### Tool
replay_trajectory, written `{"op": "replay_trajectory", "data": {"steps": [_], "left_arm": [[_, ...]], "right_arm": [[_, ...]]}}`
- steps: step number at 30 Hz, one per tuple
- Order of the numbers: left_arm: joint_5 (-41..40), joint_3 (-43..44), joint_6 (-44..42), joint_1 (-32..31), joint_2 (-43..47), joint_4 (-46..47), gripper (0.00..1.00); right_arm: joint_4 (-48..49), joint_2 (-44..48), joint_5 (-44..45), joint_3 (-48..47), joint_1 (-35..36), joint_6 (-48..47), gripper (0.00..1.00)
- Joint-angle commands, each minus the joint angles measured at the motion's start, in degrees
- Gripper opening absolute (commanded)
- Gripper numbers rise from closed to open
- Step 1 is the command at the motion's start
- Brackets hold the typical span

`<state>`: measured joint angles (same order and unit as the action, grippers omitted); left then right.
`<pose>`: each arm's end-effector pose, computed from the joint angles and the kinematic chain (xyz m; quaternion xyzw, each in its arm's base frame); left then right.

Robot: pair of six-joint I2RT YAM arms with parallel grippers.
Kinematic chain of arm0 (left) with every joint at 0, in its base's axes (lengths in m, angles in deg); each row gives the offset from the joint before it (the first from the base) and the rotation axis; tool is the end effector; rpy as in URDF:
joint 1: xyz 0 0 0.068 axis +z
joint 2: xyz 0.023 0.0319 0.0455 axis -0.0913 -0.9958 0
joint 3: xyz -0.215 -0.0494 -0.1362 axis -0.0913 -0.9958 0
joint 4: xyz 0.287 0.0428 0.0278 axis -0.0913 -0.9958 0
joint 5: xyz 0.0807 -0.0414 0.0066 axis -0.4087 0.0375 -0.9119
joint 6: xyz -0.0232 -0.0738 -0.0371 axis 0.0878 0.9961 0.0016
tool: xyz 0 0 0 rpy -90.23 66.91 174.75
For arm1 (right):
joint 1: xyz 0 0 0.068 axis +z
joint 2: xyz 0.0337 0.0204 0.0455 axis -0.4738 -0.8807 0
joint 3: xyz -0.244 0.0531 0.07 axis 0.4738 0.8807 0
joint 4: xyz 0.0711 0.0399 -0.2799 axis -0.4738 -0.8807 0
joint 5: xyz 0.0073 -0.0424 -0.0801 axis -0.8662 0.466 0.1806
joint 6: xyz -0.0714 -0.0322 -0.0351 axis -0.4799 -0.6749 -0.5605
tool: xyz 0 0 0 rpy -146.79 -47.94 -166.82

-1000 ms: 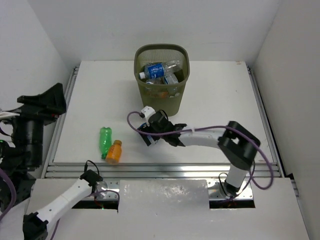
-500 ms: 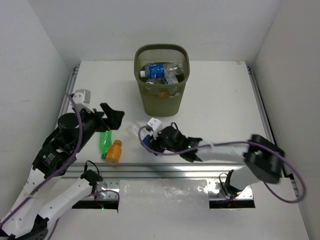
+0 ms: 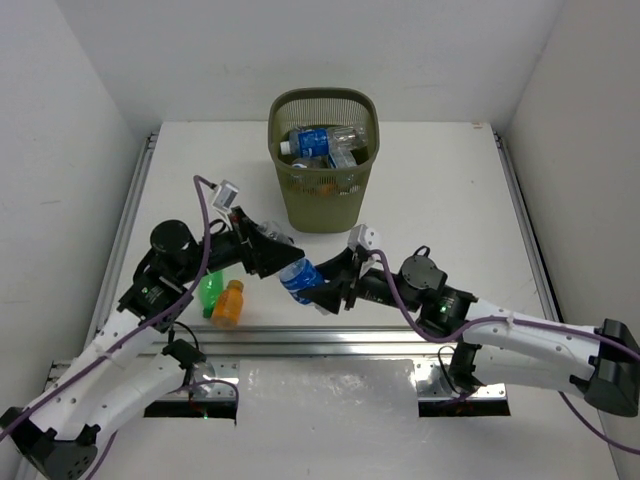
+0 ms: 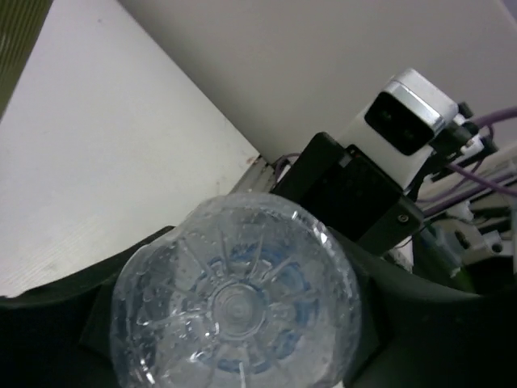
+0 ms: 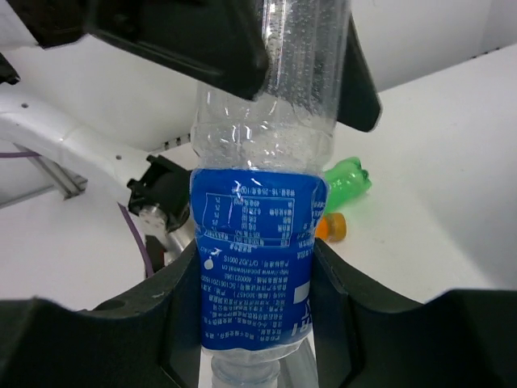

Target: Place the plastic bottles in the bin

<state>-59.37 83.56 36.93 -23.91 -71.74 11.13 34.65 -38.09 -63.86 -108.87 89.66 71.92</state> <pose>0.1861 -0.1476 0.3517 0.1431 0.6994 -0.5204 0.4686 0.1343 0.2698 0.2789 -0.2854 0.6126 0.5216 0.5209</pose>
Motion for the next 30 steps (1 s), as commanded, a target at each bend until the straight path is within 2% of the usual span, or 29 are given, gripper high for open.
{"op": "replay_trajectory", "data": {"steps": [1, 2, 3, 4, 5, 6, 7, 8, 9, 10, 11, 12, 13, 14, 15, 16, 18, 19, 20, 21, 22, 23, 25, 27, 30], "left_arm": [[10.53, -0.09, 6.39, 0.32, -3.46, 16.51, 0.61], [11.07, 0.7, 6.4, 0.23, -4.6, 17.65, 0.14], [11.07, 3.05, 6.05, 0.23, -6.44, 17.23, 0.01], [8.46, 4.73, 4.31, 0.23, -7.24, 14.44, 0.0], [6.0, 7.36, 2.37, 0.23, -8.9, 11.72, 0.0], [2.49, 14.26, 0.35, 0.23, -10.05, 7.86, 0.0], [-6.33, 18.33, -3.67, 0.23, -11.45, -0.36, 0.0], [-11.64, 22.81, -5.36, 0.23, -15.29, -3.49, 0.0], [-16.91, 31.12, -6.69, 0.23, -17.68, -6.21, 0.0], [-26.54, 34.94, -8.27, 0.32, -20.32, -10.16, 0.0], [-29.94, 39.16, -9.41, 0.32, -26.43, -11.5, 0.0], [-33.11, 46.77, -10.29, 0.41, -29.89, -12.65, 0.0], [-36.71, 50.24, -11.35, 0.49, -33.14, -14.66, 0.0], [-37.61, 54.19, -11.79, 1.19, -39.79, -15.81, 0.0], [-37.62, 60.84, -11.88, 1.81, -43.07, -16.78, 0.0], [-36.23, 63.43, -11.62, 2.68, -45.8, -17.66, 0.0], [-35.25, 71.14, -11.27, 4.09, -54.41, -18.11, 0.15], [-34.12, 73.89, -11.88, 4.36, -60.19, -18.98, 0.39], [-33.67, 80.36, -12.15, 4.45, -63.03, -19.94, 0.52], [-33.4, 84.42, -12.15, 4.45, -66.02, -21.69, 0.71], [-32.88, 88.12, -12.32, 4.45, -68.57, -25.54, 0.99], [-33.57, 95.29, -12.15, 4.54, -72.77, -27.75, 1.0], [-37.08, 97.73, -12.06, 4.71, -73.17, -30.67, 1.0], [-42.07, 94.68, -11.8, 5.06, -69.76, -28.84, 1.0], [-51.48, 88.35, -12.32, 5.33, -60.27, -28.38, 1.0]], "right_arm": [[4.05, -0.41, -5.11, -4.08, 0.05, 0.72, 0.3], [3.87, -0.32, -5.2, -4.7, 0.14, 0.54, 0.41], [3.87, -0.06, -4.5, -4.62, 0.05, 0.45, 0.54], [3.35, 0.55, -1.54, -4.36, 0.14, 0.45, 0.73], [2.39, 2.73, 1.1, -3.31, 0.14, 0.1, 0.98], [-0.41, 4.23, 4.61, -2.69, 0.05, -1.12, 0.99], [-2.0, 5.9, 8.56, -1.73, 0.05, -2.0, 0.99], [-3.58, 9.4, 18.35, 0.63, 0.05, -2.53, 0.99], [-6.73, 11.0, 23.66, 1.87, -0.04, -2.28, 0.99], [-8.42, 12.58, 27.98, 3.1, -0.12, -1.93, 0.99], [-11.48, 15.3, 33.94, 5.03, -0.21, -1.57, 0.99], [-13.08, 16.45, 35.91, 5.66, -0.39, -1.31, 0.99], [-14.4, 17.42, 37.41, 6.1, -0.48, -1.22, 0.99], [-17.11, 18.48, 38.82, 6.45, -0.56, -1.22, 0.99], [-18.53, 20.05, 38.83, 6.37, -0.65, -1.22, 0.99], [-19.5, 20.77, 39.01, 6.19, -0.83, -1.48, 0.99], [-21.87, 22.0, 39.27, 5.67, -0.92, -1.57, 0.99], [-22.32, 22.0, 39.19, 5.4, -0.92, -1.83, 0.99], [-23.19, 21.39, 38.93, 5.14, -0.92, -2.1, 0.99], [-23.9, 21.39, 38.92, 4.88, -0.92, -2.01, 0.99], [-24.51, 19.74, 38.84, 4.44, -1.0, -1.92, 0.99], [-26.52, 18.59, 38.84, 3.13, -1.09, -1.14, 0.99], [-27.42, 14.02, 38.4, 1.54, -1.18, 2.1, 0.99], [-26.55, 8.25, 34.91, 1.01, -1.18, 4.39, 0.99], [-19.0, 1.11, 30.07, 0.31, -1.18, 7.91, 0.99]]}}
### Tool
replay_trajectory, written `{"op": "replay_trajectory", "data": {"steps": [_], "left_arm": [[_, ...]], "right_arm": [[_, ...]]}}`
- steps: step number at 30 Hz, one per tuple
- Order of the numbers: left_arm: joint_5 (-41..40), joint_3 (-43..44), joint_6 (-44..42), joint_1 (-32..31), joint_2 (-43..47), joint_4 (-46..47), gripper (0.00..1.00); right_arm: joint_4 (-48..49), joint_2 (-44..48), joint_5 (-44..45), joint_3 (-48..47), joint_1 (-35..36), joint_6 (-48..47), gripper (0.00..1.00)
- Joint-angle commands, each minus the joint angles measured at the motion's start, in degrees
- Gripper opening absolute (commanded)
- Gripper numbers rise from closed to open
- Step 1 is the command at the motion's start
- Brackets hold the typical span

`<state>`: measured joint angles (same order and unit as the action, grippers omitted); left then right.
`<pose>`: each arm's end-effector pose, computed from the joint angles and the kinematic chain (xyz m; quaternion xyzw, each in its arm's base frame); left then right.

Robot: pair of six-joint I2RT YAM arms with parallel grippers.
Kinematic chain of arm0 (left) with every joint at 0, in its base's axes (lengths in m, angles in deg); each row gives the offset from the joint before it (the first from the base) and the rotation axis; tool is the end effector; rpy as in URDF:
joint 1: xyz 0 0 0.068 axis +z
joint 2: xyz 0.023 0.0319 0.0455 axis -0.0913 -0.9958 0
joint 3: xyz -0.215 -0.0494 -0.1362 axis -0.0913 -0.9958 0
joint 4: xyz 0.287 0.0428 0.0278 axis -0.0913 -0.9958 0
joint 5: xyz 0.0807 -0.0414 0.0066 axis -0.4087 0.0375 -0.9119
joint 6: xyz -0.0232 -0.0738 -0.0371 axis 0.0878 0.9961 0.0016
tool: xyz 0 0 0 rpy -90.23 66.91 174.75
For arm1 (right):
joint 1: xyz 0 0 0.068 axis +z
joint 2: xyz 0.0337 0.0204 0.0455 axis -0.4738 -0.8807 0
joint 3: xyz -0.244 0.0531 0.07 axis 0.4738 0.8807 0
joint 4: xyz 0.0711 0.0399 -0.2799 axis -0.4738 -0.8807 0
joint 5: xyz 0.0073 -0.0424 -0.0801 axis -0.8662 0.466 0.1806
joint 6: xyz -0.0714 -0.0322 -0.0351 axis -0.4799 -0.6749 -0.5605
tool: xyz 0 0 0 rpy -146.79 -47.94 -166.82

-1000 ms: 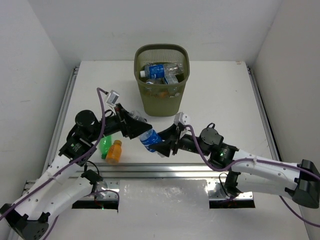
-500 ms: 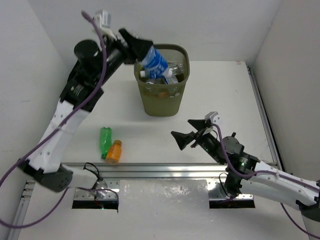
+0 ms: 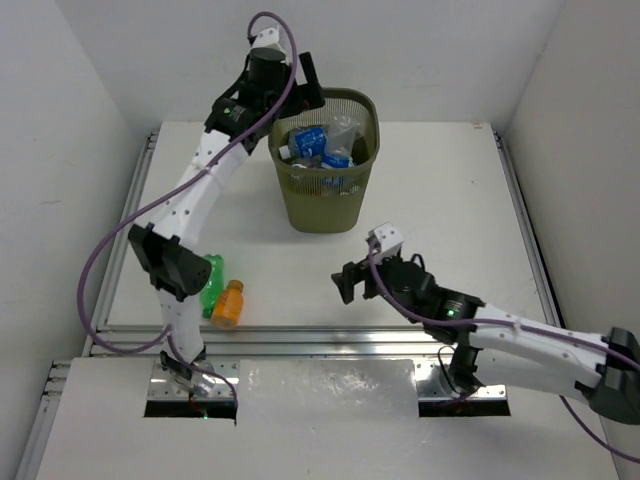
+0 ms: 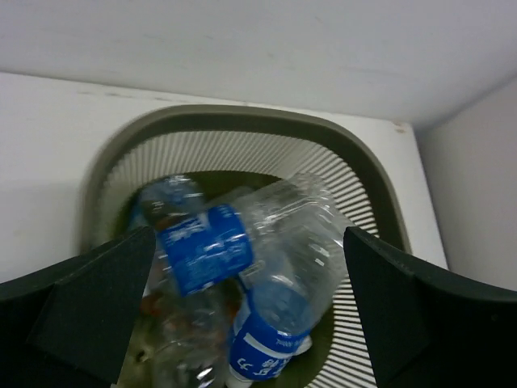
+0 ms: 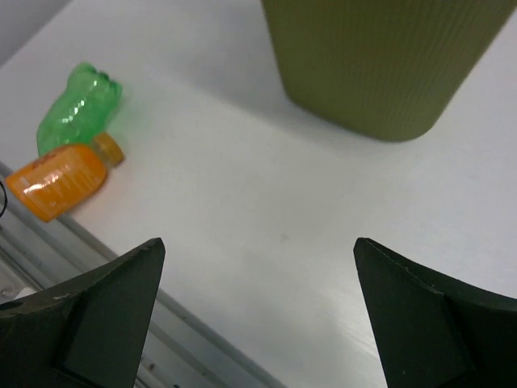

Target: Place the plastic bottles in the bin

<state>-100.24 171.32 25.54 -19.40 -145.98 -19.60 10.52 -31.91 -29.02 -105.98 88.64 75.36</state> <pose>0.4612 -0.1964 0.4424 -0.0516 0.8082 -0.1742 0.5601 0.1630 0.2189 0.2264 -0.1106 0.7810 0.2615 0.5563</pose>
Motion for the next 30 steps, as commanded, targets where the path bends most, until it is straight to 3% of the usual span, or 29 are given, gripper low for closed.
{"op": "replay_trajectory", "data": {"steps": [1, 2, 3, 5, 6, 7, 10, 12, 20, 24, 30], "left_arm": [[-13.25, -0.47, -1.11, 0.83, 18.35, 0.69, 1.0], [-18.84, -2.65, -1.11, 0.83, 23.18, -3.16, 1.0], [-21.68, -2.68, -1.11, 0.83, 26.02, -4.68, 1.0], [-29.65, -12.65, -0.68, 0.83, 33.3, -6.18, 1.0], [-32.23, -17.22, -0.15, 0.91, 41.43, -6.1, 1.0], [-33.91, -26.31, 0.03, 0.91, 45.78, -5.57, 1.0], [-38.83, -41.37, 0.56, 0.91, 60.46, -4.25, 1.0], [-39.9, -45.9, 1.17, 0.91, 67.57, -5.3, 1.0], [-41.22, -57.77, 0.29, 0.83, 77.1, -9.96, 1.0], [-40.26, -61.91, 0.29, 0.83, 78.51, -10.49, 1.0], [-35.88, -66.92, 0.38, 0.83, 80.71, -9.53, 1.0]], "right_arm": [[8.11, -10.58, -5.75, -3.54, -0.15, 7.62, 0.99], [10.14, -16.55, -9.33, -6.42, 0.28, 10.44, 0.99], [10.16, -16.61, -10.76, -8.01, 0.29, 10.47, 0.99], [12.18, -26.25, -9.64, -12.14, 2.74, 13.45, 0.99], [12.18, -29.41, -8.24, -16.77, 3.88, 13.72, 0.99], [10.79, -35.19, -3.7, -19.08, 5.72, 16.94, 0.99], [6.67, -45.65, 0.2, -27.35, 7.05, 28.16, 0.99], [3.67, -50.86, 0.13, -35.13, 7.49, 31.98, 0.99], [-23.48, -77.58, -5.06, -70.22, 9.43, 34.54, 0.99], [-29.3, -79.28, -3.57, -70.97, 10.13, 36.57, 0.98], [-24.47, -75.94, -5.58, -61.65, 10.39, 35.08, 0.92]]}}
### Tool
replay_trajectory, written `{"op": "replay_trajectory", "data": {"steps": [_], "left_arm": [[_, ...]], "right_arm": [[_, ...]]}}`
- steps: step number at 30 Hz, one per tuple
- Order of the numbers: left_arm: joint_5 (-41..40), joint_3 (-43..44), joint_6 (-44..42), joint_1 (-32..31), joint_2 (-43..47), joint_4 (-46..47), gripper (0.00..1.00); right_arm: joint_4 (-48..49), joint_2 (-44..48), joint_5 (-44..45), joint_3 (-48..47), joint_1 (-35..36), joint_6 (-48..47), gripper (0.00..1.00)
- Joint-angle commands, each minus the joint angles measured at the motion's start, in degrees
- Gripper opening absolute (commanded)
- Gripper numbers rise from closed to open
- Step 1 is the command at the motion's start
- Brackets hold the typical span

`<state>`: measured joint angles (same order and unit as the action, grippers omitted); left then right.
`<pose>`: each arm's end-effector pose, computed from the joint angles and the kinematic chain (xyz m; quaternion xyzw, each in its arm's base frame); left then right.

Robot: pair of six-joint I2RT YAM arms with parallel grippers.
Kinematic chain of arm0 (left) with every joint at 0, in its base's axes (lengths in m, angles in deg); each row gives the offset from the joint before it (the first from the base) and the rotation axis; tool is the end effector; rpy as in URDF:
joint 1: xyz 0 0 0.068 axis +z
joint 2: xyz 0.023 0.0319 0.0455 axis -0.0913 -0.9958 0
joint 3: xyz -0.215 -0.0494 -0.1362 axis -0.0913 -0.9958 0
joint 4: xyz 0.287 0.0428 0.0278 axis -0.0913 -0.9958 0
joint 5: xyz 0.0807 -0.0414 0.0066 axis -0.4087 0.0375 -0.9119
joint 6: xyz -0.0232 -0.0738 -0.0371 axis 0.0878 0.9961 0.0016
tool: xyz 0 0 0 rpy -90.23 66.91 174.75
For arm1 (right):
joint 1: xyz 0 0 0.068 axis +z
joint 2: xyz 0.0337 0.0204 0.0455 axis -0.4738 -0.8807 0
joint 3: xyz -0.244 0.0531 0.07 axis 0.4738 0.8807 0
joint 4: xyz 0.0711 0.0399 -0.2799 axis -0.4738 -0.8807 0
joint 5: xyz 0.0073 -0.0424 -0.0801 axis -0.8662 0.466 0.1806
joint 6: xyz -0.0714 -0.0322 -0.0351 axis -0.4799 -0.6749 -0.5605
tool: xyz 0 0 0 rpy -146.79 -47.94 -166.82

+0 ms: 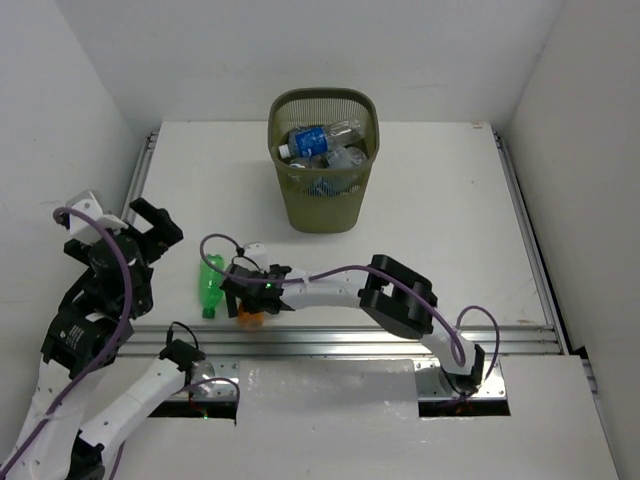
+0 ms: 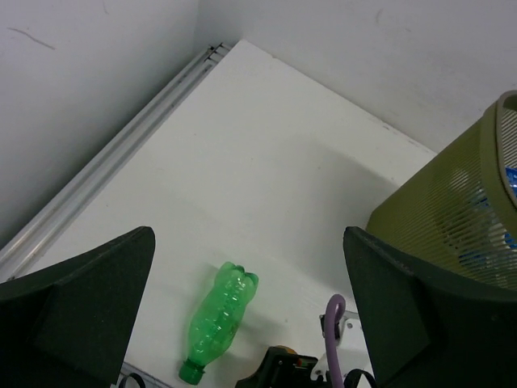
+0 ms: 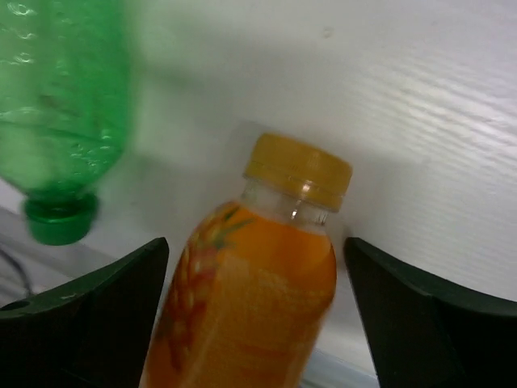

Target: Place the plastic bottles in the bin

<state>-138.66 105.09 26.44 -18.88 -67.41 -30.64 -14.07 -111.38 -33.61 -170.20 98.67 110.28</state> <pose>0.1493 -0.0044 0.4124 -0.2531 0.7301 0.0767 0.6301 0.1995 0.4770 0.0848 -0.0365 0.9393 0.1859 0.2859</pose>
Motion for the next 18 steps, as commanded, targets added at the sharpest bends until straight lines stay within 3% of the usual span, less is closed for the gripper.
{"op": "replay_trajectory", "data": {"steps": [1, 3, 7, 8, 11, 12, 13, 15, 16, 17, 18], "left_arm": [[3.78, -1.74, -0.69, 0.3, 1.96, 1.6, 1.0], [9.12, -2.54, -1.13, 0.3, 1.35, 1.86, 1.0], [24.32, -4.73, -1.39, 0.3, -0.76, 4.23, 1.0], [27.84, -5.35, -1.31, 0.3, -0.94, 6.15, 1.0], [49.85, -8.95, -0.08, 0.3, -1.82, 12.2, 1.0], [53.94, -10.0, 0.36, 0.3, -2.52, 14.06, 1.0], [57.81, -12.54, 1.06, 0.3, -2.87, 15.91, 1.0], [71.07, -17.8, 4.04, 0.3, -4.1, 25.21, 1.0], [76.43, -19.58, 7.45, 0.3, -4.8, 33.68, 1.0], [86.05, -21.51, 9.4, 0.21, -5.76, 38.21, 1.0], [89.28, -24.31, 11.33, 0.04, -7.69, 42.6, 1.0]], "right_arm": [[-0.93, 3.62, -1.26, 4.05, 0.36, 0.24, 0.91], [-1.37, 5.89, 0.32, 6.6, 0.1, 0.32, 0.86], [7.64, 18.18, 5.33, 24.31, 0.19, -4.83, 0.34], [9.07, 21.17, 6.12, 26.89, 0.36, -6.6, 0.3], [18.28, 34.96, 7.88, 38.93, 0.36, -15.9, 0.22], [21.62, 43.18, 7.71, 46.09, 0.27, -19.42, 0.2], [30.27, 47.52, 7.27, 49.99, 0.36, -27.28, 0.18], [37.44, 58.92, 4.56, 58.59, 0.19, -34.97, 0.11], [41.65, 62.04, 3.85, 60.73, 0.1, -40.66, 0.0], [43.52, 64.76, 2.71, 62.41, 0.01, -43.24, 0.0], [44.75, 67.14, 0.52, 64.34, -0.08, -46.66, 0.0]]}}
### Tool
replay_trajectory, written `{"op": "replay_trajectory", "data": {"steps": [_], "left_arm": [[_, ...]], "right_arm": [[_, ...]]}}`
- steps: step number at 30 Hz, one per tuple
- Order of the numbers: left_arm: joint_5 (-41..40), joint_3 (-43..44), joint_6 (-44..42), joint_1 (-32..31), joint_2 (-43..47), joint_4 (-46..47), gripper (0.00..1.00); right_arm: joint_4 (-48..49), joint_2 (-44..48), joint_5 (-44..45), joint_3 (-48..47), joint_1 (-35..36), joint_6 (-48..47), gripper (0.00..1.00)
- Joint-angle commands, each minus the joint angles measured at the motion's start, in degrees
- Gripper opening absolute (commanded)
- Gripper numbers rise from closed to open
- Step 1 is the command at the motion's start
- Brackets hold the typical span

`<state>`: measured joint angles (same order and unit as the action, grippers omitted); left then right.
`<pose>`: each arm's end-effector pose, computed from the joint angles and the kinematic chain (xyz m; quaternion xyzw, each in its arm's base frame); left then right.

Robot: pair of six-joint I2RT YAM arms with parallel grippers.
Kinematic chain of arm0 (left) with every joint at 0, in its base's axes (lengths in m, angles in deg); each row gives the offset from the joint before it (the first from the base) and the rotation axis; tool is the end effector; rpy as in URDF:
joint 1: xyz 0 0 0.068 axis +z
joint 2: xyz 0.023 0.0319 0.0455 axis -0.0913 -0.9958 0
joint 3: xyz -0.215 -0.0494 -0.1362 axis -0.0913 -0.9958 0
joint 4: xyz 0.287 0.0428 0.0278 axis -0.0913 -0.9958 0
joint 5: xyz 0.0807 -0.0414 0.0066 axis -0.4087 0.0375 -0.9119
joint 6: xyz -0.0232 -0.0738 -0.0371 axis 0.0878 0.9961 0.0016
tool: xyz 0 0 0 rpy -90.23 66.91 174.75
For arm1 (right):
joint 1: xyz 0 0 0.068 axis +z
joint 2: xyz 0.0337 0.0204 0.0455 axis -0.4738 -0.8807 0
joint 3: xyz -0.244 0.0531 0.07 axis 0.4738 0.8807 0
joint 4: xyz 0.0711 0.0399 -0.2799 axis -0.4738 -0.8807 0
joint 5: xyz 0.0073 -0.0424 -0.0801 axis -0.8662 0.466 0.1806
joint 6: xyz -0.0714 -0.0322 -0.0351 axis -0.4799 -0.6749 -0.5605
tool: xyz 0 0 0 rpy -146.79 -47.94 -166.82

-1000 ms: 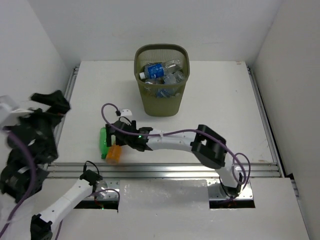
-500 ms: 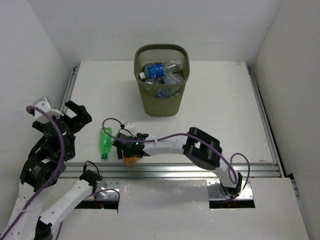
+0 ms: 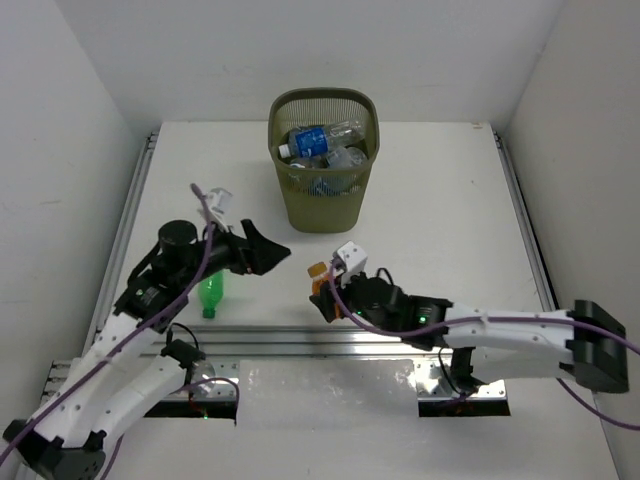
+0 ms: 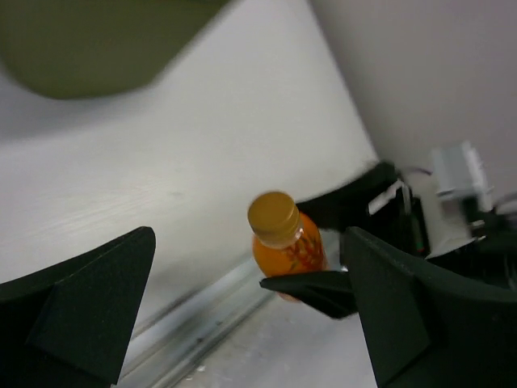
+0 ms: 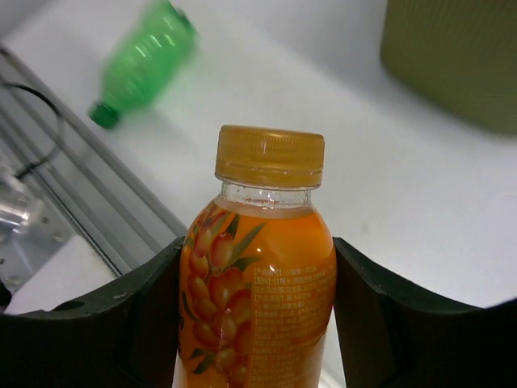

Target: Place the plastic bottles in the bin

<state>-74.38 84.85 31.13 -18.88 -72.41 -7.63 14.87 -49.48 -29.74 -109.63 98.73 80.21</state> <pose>0.2060 -0.1142 0.3112 0.0359 0.8118 -0.3578 0.4601 0.1345 0.2816 0.1791 -0.1806 0.8129 0.2775 0.4791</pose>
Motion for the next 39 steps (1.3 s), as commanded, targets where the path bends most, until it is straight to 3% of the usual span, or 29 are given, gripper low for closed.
{"op": "replay_trajectory", "data": {"steps": [1, 5, 10, 15, 16, 17, 18, 19, 20, 21, 22, 25, 28, 31, 33, 34, 35, 36, 37, 38, 39], "left_arm": [[26.68, -4.97, 8.48, -0.22, -3.57, 22.94, 1.0], [26.35, -5.07, 10.51, -3.12, -7.7, 30.42, 1.0], [22.14, -2.44, 10.17, -12.69, -15.17, 33.08, 0.96], [21.78, -1.29, 10.43, -16.22, -19.22, 34.92, 0.43], [21.61, -1.03, 10.43, -16.22, -19.4, 34.84, 0.27], [20.73, -0.68, 9.91, -16.31, -19.4, 33.53, 0.01], [20.12, 0.46, 9.56, -16.31, -19.49, 32.56, 0.0], [18.8, 1.17, 8.42, -16.31, -19.4, 29.77, 0.0], [14.35, 2.13, 7.8, -16.31, -18.88, 27.91, 0.0], [10.92, 4.66, 7.19, -16.31, -18.53, 25.72, 0.0], [3.22, 6.34, 5.79, -16.31, -18.09, 19.6, 0.0], [-10.67, 14.95, 2.98, -16.22, -17.64, 12.11, 0.0], [-19.08, 28.92, -0.46, -16.13, -21.15, 6.55, 0.0], [-24.0, 39.53, -3.71, -15.87, -26.68, 3.2, 0.0], [-28.38, 44.91, -5.82, -14.56, -32.46, 0.83, 0.0], [-30.23, 53.82, -6.09, -12.12, -37.54, -2.14, 0.0], [-29.12, 53.91, -6.09, -10.26, -40.29, -3.12, 0.0], [-27.98, 59.56, -6.09, -8.25, -43.02, -4.26, 0.01], [-28.14, 62.75, -6.18, -7.01, -45.83, -6.89, 0.08], [-29.71, 68.53, -6.53, -5.69, -51.16, -8.22, 0.27], [-30.59, 71.37, -6.88, -5.24, -53.65, -9.27, 0.38]], "right_arm": [[15.74, 9.09, -4.33, 4.23, -0.23, -18.01, 0.0], [13.99, 14.75, -6.35, 4.24, -0.32, -20.14, 0.0], [10.39, 15.55, -10.13, -0.07, -0.32, -21.37, 0.0], [8.18, 14.94, -9.7, -3.41, -0.32, -22.24, 0.0], [8.36, 15.11, -9.52, -3.5, -0.32, -22.42, 0.0], [8.62, 15.28, -9.0, -3.41, -0.32, -22.42, 0.0], [8.8, 15.89, -7.69, -3.07, -0.32, -22.25, 0.03], [8.88, 16.34, -7.15, -2.97, -0.32, -22.25, 0.35], [8.8, 16.78, -6.63, -2.71, -0.41, -22.16, 0.57], [8.28, 17.91, -4.53, -2.01, -0.32, -21.64, 0.89], [7.49, 18.53, -2.42, -1.66, -0.32, -21.28, 0.99], [-0.93, 21.52, 11.27, -1.39, -0.41, -17.16, 0.99], [-18.02, 26.95, 27.16, -1.83, -0.84, -8.65, 0.99], [-30.09, 31.27, 29.93, -3.58, -1.11, -2.24, 0.99], [-32.94, 35.73, 30.47, -3.94, -1.11, -0.54, 0.99], [-33.82, 38.37, 30.12, -3.85, -1.11, -0.36, 0.99], [-34.18, 39.53, 29.94, -3.94, -1.11, -0.36, 0.99], [-35.05, 40.41, 29.68, -3.94, -1.11, -0.01, 0.99], [-35.67, 41.03, 29.5, -4.11, -1.11, 0.34, 0.99], [-36.11, 41.82, 29.07, -4.46, -1.11, 0.78, 0.99], [-37.07, 41.92, 28.98, -4.55, -1.11, 0.78, 0.99]]}}
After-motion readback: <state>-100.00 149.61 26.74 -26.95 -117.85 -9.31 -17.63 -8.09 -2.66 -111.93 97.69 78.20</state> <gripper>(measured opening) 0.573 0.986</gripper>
